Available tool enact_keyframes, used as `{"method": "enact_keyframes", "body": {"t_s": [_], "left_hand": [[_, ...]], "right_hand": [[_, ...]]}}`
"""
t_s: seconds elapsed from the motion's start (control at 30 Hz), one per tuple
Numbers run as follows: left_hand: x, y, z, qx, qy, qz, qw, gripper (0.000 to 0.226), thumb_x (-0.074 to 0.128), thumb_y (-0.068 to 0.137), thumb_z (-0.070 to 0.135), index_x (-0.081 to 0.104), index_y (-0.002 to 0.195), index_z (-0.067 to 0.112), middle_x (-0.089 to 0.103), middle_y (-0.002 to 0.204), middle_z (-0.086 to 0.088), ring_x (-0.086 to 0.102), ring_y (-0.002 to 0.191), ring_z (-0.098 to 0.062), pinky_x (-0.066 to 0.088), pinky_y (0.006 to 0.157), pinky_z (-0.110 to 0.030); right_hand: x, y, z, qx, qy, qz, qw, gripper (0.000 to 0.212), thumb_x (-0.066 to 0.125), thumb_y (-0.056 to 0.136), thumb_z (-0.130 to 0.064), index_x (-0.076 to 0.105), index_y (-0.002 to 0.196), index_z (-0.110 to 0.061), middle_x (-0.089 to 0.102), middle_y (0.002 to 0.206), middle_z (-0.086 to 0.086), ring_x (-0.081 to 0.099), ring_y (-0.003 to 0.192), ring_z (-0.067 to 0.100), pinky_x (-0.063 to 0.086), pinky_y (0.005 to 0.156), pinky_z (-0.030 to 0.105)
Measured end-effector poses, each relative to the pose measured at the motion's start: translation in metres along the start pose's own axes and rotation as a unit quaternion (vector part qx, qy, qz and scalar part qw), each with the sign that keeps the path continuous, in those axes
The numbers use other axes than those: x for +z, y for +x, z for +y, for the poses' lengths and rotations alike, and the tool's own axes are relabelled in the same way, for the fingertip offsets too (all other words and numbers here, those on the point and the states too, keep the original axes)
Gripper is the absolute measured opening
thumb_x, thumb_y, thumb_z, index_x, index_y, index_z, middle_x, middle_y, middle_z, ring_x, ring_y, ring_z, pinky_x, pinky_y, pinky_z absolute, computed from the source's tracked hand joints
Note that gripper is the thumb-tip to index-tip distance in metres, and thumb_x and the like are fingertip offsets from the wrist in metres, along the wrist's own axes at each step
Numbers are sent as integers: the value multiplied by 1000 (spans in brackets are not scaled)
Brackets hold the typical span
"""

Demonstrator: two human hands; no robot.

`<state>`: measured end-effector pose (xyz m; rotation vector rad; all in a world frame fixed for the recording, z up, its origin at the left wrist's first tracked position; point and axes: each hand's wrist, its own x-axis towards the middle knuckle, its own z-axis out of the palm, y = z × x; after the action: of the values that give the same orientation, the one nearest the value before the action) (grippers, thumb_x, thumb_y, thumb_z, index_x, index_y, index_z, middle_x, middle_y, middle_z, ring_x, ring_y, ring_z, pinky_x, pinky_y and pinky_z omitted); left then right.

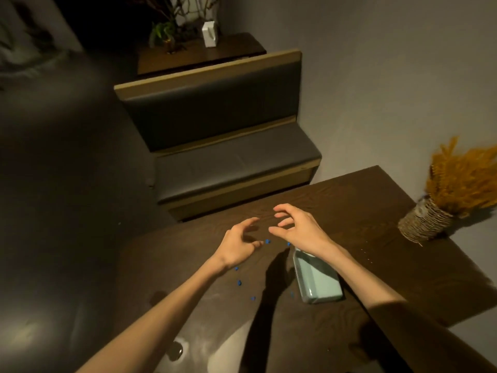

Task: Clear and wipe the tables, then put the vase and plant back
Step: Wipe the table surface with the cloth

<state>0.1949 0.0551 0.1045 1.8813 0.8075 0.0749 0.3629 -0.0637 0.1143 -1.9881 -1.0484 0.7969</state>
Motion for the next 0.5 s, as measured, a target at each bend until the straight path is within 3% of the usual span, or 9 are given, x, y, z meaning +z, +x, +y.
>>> {"method": "enact_keyframes", "body": {"t_s": [0.2,0.33,0.5], "left_hand": [[-14,-29,-43,-80,-54,65,993,69,70,88,11,41,148,27,55,142,-1,63,114,-12,56,92,-31],[-12,-57,-69,-131,-88,118,980,69,70,88,10,42,148,27,55,141,0,65,108,-10,57,86,-24],[7,-99,-108,-202,-116,198,952,65,69,88,13,45,146,25,60,135,-2,67,102,-13,58,87,-33]], "right_hand": [[42,20,-8,-25,-26,-99,994,56,76,87,-38,52,138,-31,60,128,-10,63,106,3,56,90,29],[72,26,-13,-46,-43,-181,981,56,75,89,-34,51,140,-29,58,129,-8,63,107,4,55,87,25],[113,27,-10,-79,-90,-259,958,56,75,88,-35,52,138,-26,61,125,-6,64,102,6,57,88,29]]}}
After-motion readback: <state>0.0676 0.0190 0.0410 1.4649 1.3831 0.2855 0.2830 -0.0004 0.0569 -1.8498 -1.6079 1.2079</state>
